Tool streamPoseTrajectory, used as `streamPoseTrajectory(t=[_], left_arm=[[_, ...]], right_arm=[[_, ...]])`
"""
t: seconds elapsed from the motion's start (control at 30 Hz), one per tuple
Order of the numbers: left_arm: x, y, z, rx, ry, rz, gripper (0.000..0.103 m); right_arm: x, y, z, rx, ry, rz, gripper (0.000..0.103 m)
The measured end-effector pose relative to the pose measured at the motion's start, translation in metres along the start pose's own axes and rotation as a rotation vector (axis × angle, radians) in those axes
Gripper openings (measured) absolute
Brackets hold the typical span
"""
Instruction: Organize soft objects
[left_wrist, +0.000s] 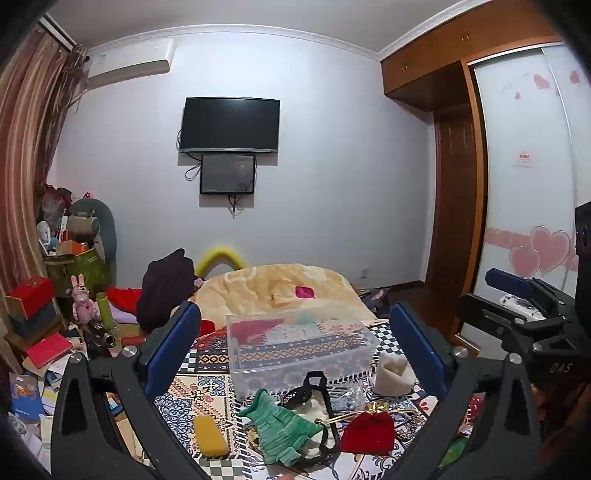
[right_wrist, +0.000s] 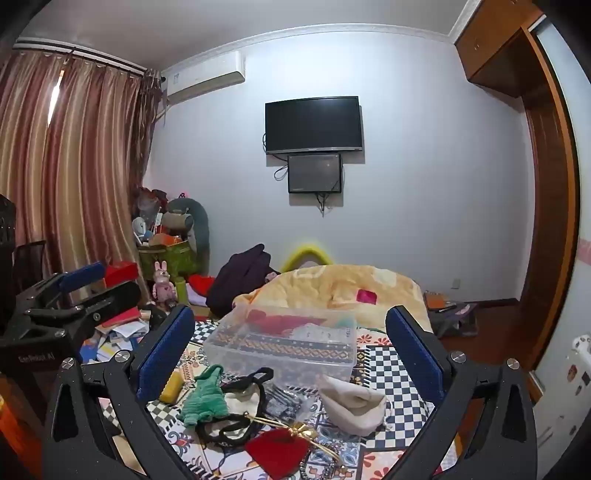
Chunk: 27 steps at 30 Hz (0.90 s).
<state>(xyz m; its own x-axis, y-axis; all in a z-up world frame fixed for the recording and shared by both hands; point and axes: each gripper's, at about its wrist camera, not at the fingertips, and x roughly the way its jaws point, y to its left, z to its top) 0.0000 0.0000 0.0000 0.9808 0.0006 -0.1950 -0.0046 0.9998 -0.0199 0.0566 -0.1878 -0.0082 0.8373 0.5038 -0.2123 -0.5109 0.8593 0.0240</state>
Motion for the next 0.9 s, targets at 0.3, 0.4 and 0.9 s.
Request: streamPoseTrajectory(t=[0.3, 0.4, 0.9], left_arm=[[0.005, -0.011, 0.003, -0.004, -0.016, 0.005, 0.103], [0.000, -0.008, 0.002, -0.011, -0.025, -0.003, 0.103], [-0.006, -0.005, 0.003, -0.018, -0.031, -0.005, 0.103]], right_arm=[[-0.005, 0.001, 0.004, -0.003, -0.024, 0.004, 0.103], [-0.008, 0.005, 0.007, -0.002, -0.026, 0.006, 0.103], [-0.012, 0.004, 0.010, 0.010, -0.042, 0.013, 0.103]])
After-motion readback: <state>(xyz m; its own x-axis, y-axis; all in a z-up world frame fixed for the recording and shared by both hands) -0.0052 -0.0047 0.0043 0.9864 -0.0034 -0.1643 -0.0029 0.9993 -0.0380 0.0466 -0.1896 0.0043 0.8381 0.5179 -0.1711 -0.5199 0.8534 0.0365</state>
